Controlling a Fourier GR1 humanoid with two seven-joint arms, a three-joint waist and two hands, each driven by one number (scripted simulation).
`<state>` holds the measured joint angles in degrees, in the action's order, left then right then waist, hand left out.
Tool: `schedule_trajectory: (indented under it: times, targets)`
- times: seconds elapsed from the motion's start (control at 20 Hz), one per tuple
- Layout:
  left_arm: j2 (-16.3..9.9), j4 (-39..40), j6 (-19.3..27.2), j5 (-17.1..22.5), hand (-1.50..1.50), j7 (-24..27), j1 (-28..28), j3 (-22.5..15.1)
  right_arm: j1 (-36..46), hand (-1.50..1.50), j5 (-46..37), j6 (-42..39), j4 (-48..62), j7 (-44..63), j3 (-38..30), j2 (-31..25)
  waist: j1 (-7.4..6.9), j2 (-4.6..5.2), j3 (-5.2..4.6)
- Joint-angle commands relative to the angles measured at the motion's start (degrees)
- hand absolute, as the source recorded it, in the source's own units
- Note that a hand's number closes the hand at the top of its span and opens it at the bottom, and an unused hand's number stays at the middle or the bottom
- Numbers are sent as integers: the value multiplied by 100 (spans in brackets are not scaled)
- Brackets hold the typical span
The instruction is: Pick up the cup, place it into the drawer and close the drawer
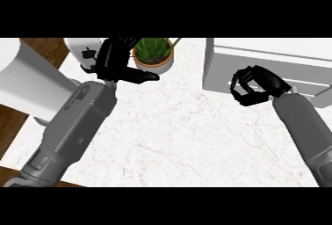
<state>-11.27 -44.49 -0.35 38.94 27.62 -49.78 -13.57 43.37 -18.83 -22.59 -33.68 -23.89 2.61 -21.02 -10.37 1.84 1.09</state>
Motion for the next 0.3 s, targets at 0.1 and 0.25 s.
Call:
schedule_trajectory:
  times: [0.1,0.25]
  targets:
    - [-24,-2,-96,59,-150,-46,267,0,924,150,51,562,115,382,-538,-687,-260,145,-89]
    - [-23,-77,-128,44,-150,-39,278,-27,923,150,104,467,40,439,-550,-707,-242,121,-90]
